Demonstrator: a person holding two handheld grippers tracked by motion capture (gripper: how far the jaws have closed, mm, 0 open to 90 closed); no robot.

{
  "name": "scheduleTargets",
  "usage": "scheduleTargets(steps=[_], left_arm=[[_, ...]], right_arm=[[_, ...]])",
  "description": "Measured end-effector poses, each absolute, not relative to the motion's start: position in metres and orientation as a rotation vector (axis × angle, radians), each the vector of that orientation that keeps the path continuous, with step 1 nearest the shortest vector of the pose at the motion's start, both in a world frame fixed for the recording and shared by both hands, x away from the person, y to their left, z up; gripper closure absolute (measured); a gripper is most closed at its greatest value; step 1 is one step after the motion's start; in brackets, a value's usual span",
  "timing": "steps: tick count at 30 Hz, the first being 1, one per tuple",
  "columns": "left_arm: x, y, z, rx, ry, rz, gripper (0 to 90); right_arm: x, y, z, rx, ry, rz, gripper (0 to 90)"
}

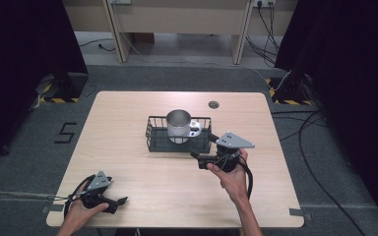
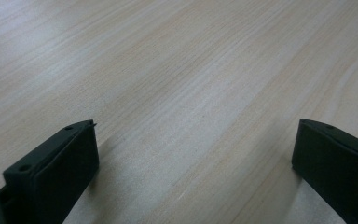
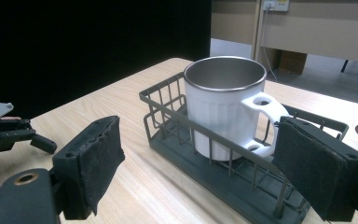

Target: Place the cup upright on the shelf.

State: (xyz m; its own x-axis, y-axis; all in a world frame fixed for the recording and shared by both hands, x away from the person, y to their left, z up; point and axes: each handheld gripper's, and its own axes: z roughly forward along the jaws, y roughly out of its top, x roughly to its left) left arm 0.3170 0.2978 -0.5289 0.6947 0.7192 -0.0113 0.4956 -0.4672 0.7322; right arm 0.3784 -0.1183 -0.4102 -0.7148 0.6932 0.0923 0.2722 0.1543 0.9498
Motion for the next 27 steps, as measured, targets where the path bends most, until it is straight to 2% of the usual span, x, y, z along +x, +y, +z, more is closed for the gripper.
scheduleTargets(steps=[27], left_arm=[[0.317, 0.298, -0.529, 2.163, 0.924, 0.388, 0.0]], right_arm=[[0.346, -0.135, -0.437, 0.947, 2.053, 1.578, 15.4]])
